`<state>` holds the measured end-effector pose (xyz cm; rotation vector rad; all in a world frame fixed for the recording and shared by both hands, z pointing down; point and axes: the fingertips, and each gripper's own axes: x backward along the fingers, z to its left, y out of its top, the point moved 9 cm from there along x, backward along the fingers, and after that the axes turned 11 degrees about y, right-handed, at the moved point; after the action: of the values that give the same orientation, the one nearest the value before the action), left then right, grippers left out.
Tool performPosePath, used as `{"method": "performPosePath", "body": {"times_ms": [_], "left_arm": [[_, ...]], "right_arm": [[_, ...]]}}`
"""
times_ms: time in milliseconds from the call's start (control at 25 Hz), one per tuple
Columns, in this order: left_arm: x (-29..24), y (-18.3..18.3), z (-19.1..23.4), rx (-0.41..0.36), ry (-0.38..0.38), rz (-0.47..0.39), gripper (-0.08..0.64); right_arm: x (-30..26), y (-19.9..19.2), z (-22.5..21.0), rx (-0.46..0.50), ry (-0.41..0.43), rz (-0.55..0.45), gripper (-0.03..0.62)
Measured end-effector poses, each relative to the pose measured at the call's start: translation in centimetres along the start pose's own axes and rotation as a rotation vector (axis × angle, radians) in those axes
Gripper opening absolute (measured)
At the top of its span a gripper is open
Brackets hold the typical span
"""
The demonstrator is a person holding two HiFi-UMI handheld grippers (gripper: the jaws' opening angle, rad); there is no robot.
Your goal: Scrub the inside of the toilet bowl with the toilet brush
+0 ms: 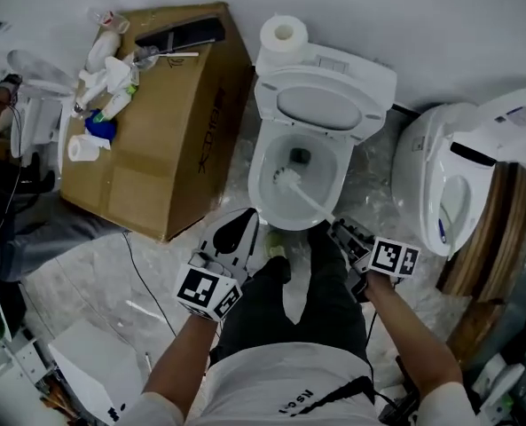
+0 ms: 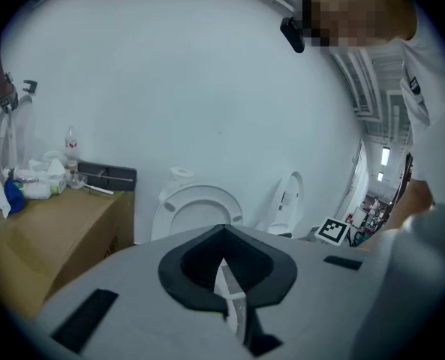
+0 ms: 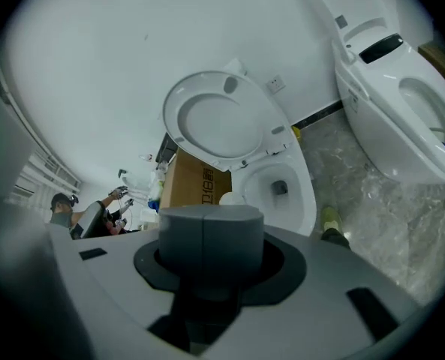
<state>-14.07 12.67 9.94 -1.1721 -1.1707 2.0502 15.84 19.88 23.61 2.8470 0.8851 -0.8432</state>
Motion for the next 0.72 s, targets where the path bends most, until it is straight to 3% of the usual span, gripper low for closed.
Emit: {"method": "performPosePath", "body": {"times_ms": [360,720], "left_arm": [[-5.8,-5.2,2.2,0.038,0.061,0.044,0.006],[-7.2,-11.3,5.2,0.062,0.068,0.076,0.006]], "right_arm": [[-9.6,4.9,-7.7,0.024,0.006,0.094,0.158],[-15.9,4.0,-12.6,0.068,0.002,0.119,0.158]]}}
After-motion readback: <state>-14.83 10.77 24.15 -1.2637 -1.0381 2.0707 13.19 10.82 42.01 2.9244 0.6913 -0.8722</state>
